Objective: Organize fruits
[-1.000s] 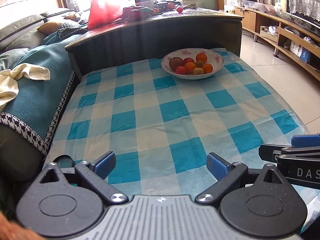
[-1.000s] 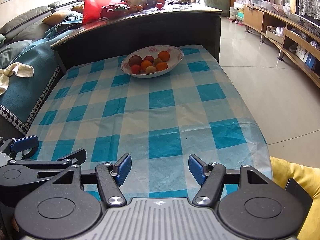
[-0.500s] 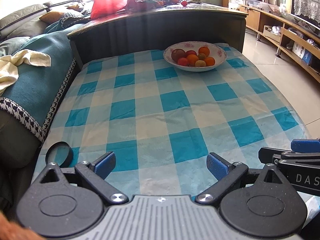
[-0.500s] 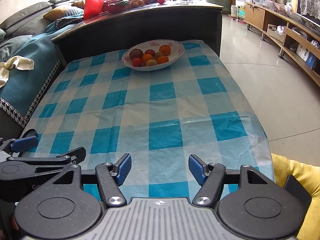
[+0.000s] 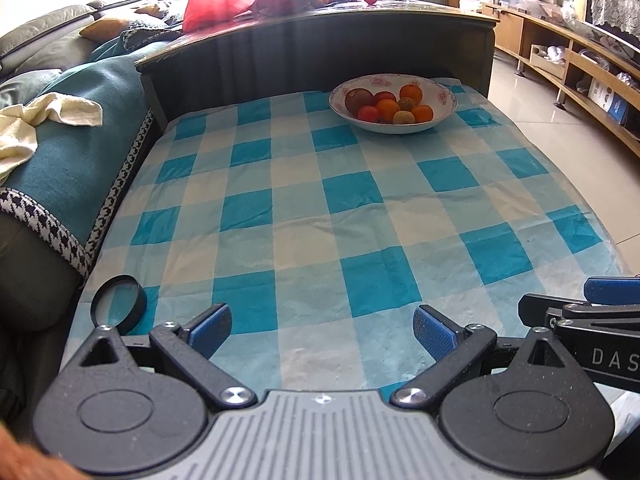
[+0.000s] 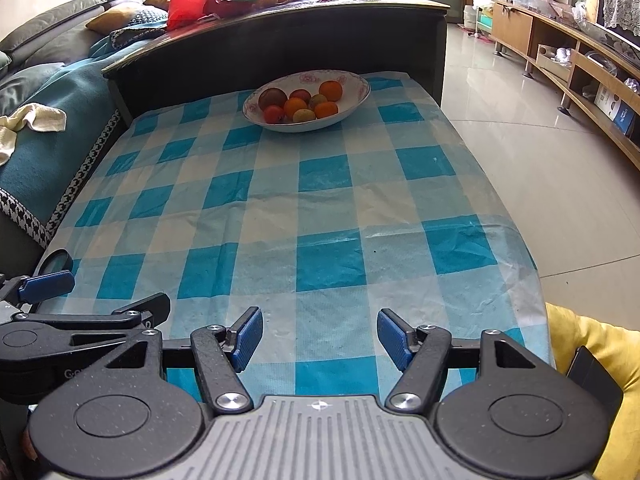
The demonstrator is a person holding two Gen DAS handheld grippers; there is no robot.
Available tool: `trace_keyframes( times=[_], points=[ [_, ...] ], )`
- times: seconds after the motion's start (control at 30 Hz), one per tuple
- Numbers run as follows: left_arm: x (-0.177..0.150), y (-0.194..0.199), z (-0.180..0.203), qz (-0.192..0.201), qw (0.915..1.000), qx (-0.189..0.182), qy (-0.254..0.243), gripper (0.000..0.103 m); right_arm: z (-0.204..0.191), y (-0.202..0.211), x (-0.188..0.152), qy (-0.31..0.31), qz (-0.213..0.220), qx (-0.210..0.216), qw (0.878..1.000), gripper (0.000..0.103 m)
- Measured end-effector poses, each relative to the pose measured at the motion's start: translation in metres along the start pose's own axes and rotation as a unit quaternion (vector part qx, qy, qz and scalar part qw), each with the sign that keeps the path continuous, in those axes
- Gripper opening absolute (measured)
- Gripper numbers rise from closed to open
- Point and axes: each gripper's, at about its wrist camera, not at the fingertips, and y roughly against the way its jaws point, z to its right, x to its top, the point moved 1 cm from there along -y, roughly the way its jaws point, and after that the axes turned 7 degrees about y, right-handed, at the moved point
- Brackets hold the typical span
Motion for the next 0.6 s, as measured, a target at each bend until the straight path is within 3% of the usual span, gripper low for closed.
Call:
trace_keyframes(
  times=[0.6],
  points=[
    [-0.0041,0.0006,-0.0004,-0.001,1.0,0.009,0.001,0.103,-0.0014,-0.0027,-0.0023,0.003,-0.004,0.0,1.0,0.059]
  ],
)
